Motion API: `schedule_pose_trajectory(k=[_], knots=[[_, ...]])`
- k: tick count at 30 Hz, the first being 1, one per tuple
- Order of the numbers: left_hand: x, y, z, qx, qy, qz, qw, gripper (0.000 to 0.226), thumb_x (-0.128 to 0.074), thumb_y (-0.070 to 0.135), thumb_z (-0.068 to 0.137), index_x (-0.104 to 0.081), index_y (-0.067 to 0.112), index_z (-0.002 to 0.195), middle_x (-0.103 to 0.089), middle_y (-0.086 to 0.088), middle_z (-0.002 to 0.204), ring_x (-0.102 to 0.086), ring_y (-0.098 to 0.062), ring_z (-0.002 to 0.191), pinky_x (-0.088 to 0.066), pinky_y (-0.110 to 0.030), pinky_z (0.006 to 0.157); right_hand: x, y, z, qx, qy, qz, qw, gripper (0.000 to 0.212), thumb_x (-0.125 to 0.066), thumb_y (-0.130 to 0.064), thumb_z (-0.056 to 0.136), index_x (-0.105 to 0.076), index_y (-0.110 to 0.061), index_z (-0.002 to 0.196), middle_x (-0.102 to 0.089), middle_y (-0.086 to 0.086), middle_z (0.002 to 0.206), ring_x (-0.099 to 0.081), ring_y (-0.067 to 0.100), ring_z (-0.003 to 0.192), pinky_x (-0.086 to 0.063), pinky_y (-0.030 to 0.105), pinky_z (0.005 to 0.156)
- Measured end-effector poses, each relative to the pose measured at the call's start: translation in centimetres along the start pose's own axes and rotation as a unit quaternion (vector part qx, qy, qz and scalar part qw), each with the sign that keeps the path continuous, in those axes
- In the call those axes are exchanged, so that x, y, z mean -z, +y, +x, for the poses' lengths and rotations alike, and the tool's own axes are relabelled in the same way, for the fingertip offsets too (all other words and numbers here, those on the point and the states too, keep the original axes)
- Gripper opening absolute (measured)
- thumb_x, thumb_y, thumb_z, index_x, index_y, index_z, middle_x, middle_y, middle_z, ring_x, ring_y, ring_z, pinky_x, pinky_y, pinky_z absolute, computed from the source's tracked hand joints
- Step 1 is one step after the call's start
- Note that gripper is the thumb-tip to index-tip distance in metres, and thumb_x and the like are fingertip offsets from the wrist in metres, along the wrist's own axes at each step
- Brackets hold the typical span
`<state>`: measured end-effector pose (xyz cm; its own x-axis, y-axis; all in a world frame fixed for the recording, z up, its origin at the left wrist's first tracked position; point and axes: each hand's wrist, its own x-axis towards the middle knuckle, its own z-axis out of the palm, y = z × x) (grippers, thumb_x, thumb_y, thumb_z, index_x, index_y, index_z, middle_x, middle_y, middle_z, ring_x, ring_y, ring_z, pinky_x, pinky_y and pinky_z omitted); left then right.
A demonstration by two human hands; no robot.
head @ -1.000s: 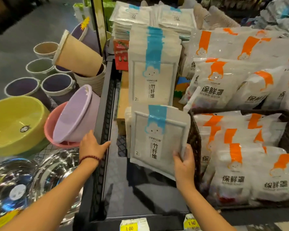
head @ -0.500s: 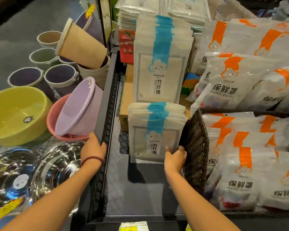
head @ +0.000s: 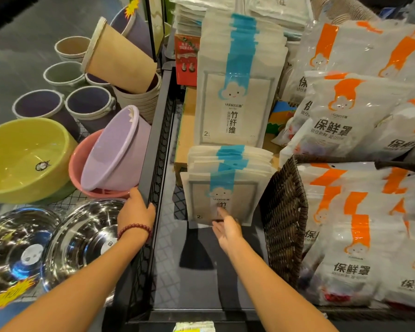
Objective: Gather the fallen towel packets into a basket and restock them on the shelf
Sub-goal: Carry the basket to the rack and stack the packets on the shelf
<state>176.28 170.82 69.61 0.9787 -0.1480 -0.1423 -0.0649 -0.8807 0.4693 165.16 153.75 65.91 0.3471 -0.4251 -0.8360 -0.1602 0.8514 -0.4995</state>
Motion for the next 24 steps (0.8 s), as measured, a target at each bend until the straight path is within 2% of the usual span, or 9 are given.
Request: schedule_pose_trajectory(k=[5,11,14,17,20,22,24], knots=[[-0.2,0.0,0.2,0.000,0.001,0.001,1.000,0.024,-0.055,0.018,0.089,-0.037,0.006,0.101,-0.056,-0.016,0.083,-0.049,-0.027,0.067,-0.040,-0.034,0.059,-1.2,-0.2,0.3,0.014,-0.001,0.059,0.998,0.073,-0.070,-0.011,0.082,-0.027,-0.015,0.141,-0.043,0.022,0.140,-0.044,0.034,0.129,-0.038,0.039,0.108],[-0.2,0.1,0.2,-0.003,0.004,0.002,1.000,0.024,-0.054,0.019,0.090,-0.037,0.005,0.099,-0.055,-0.016,0.080,-0.050,-0.028,0.067,-0.040,-0.034,0.058,-0.3,0.1,0.8,-0.058,-0.024,0.040,0.997,0.054,-0.061,-0.020,0.090,-0.039,-0.005,0.137,-0.038,0.022,0.144,-0.045,0.033,0.129,-0.038,0.039,0.104],[-0.2,-0.1,0.6,-0.008,0.005,-0.005,1.000,0.025,-0.055,0.021,0.090,-0.034,0.009,0.094,-0.056,-0.016,0.081,-0.050,-0.027,0.066,-0.040,-0.034,0.057,-0.2,-0.6,0.4,-0.044,-0.019,0.010,0.999,0.055,-0.062,-0.019,0.090,-0.039,-0.004,0.138,-0.038,0.023,0.144,-0.047,0.034,0.126,-0.040,0.040,0.102],[-0.1,-0.4,0.9,0.001,-0.022,-0.028,0.999,0.026,-0.058,0.022,0.088,-0.038,0.009,0.096,-0.059,-0.018,0.092,-0.052,-0.029,0.074,-0.041,-0.034,0.062,0.4,-1.1,-0.8,-0.019,-0.018,-0.059,0.998,0.051,-0.061,-0.017,0.090,-0.040,-0.006,0.136,-0.043,0.022,0.139,-0.051,0.033,0.122,-0.043,0.040,0.100],[0.7,-0.5,0.4,0.008,-0.056,-0.080,0.995,0.036,-0.063,0.022,0.085,-0.050,0.005,0.115,-0.061,-0.016,0.111,-0.058,-0.032,0.097,-0.046,-0.035,0.078,1.8,-1.6,-2.4,0.023,-0.031,-0.179,0.983,0.050,-0.057,-0.016,0.092,-0.038,-0.006,0.137,-0.047,0.017,0.135,-0.053,0.031,0.119,-0.044,0.039,0.100],[1.5,-0.7,-0.8,0.007,-0.058,-0.095,0.994,0.042,-0.066,0.020,0.084,-0.054,0.007,0.121,-0.062,-0.012,0.115,-0.058,-0.029,0.103,-0.044,-0.032,0.083,3.2,-2.1,-3.8,0.059,-0.043,-0.288,0.955,0.048,-0.055,-0.014,0.093,-0.037,-0.006,0.137,-0.050,0.014,0.131,-0.054,0.029,0.117,-0.045,0.039,0.099],[2.6,-0.9,-3.5,0.002,-0.056,-0.130,0.990,0.039,-0.069,0.016,0.081,-0.059,0.008,0.117,-0.065,-0.008,0.110,-0.060,-0.021,0.097,-0.042,-0.027,0.080,4.6,-2.5,-5.5,0.098,-0.070,-0.418,0.901,0.048,-0.054,-0.016,0.093,-0.037,-0.008,0.137,-0.052,0.009,0.123,-0.054,0.026,0.112,-0.046,0.038,0.097]])
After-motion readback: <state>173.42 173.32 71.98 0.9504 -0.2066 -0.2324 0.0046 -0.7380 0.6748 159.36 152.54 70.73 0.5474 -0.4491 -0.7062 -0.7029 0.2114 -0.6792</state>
